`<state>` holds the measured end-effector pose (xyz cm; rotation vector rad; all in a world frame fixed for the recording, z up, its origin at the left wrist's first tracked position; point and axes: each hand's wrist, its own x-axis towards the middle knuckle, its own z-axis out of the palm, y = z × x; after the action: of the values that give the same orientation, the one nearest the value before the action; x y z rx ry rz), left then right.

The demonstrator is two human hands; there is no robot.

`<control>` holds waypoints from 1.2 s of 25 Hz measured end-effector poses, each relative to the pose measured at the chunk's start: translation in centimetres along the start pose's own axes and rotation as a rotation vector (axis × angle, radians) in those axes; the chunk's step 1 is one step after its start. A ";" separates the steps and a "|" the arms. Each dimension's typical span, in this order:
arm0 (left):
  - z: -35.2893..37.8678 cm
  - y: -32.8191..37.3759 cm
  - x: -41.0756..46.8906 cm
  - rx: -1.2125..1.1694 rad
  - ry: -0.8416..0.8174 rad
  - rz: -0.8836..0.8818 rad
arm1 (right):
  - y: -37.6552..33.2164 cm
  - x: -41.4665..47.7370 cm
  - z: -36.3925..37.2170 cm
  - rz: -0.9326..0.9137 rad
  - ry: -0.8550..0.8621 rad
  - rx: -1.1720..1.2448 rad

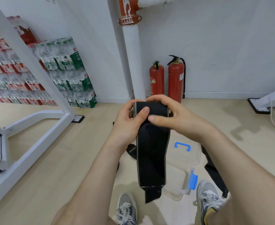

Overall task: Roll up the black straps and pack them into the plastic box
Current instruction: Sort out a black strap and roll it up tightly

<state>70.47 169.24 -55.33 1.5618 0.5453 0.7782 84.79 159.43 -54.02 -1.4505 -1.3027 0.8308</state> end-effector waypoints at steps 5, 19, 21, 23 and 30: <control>0.0 0.2 -0.1 -0.010 -0.038 -0.013 | 0.5 0.3 -0.5 0.127 0.118 0.348; -0.4 0.2 -0.1 -0.014 -0.030 -0.033 | 0.5 0.1 -0.5 0.162 0.045 0.408; -0.3 0.3 0.0 -0.058 -0.061 -0.098 | 0.7 0.3 -0.6 0.132 0.093 0.408; -0.1 0.4 0.0 -0.051 -0.098 -0.189 | 0.9 0.4 -0.4 0.109 0.130 0.375; -0.8 0.1 0.0 -0.016 -0.072 -0.120 | 1.0 0.1 -0.6 0.228 -0.062 0.479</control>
<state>69.85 169.80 -55.18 1.5217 0.5737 0.6314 85.72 159.45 -54.79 -1.2034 -0.9053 1.2505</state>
